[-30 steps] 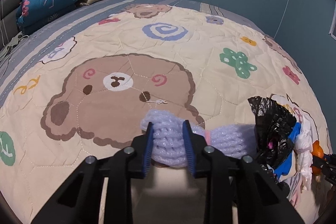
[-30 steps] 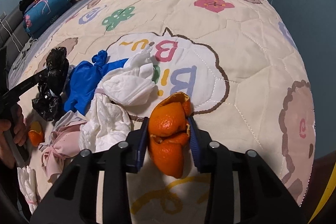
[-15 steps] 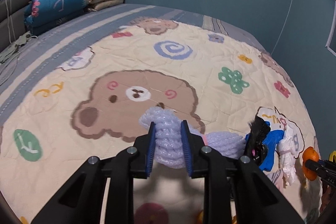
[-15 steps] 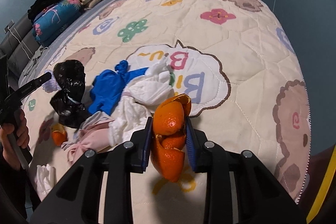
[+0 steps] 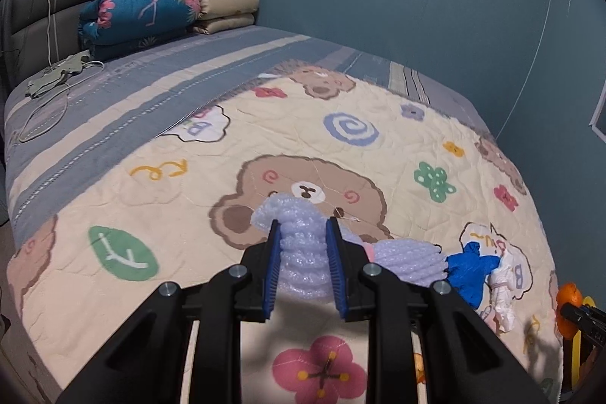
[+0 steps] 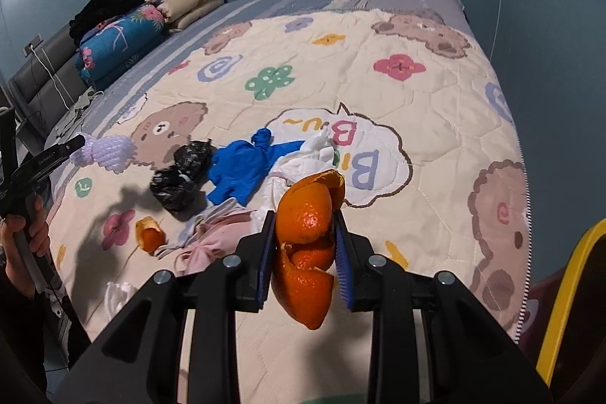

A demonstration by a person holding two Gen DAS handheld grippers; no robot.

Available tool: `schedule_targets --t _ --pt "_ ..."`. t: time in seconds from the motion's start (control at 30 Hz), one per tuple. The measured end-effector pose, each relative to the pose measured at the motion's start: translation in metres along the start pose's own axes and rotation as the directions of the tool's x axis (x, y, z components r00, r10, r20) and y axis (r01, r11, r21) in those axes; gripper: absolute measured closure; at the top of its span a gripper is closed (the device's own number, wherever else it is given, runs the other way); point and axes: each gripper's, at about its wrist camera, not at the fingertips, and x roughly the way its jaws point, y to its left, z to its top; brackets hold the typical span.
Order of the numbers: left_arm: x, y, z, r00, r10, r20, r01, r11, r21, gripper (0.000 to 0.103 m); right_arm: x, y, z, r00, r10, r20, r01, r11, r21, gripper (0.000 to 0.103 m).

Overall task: Collect trash
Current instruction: 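Lift the sleeve and orange peel off the bed and turn toward the yellow bin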

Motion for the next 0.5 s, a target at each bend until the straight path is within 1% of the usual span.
schedule_targets --t 0.2,0.37,0.5 --pt "-0.025 0.008 0.002 1.000 -0.004 0.027 0.005 1.000 -0.014 0.081 -0.031 0.004 -0.005 0.999 0.003 0.036 -0.002 1.000 -0.013 0.076" --pt "-0.042 0.004 0.002 0.999 -0.034 0.036 0.035 0.999 -0.027 0.081 -0.056 0.003 -0.009 0.998 0.003 0.067 -0.002 1.000 -0.008 0.076" --pt "-0.056 -0.008 -0.002 0.996 -0.078 0.042 0.079 0.997 -0.024 0.081 -0.074 -0.003 -0.012 0.996 0.006 0.089 -0.007 1.000 0.007 0.076"
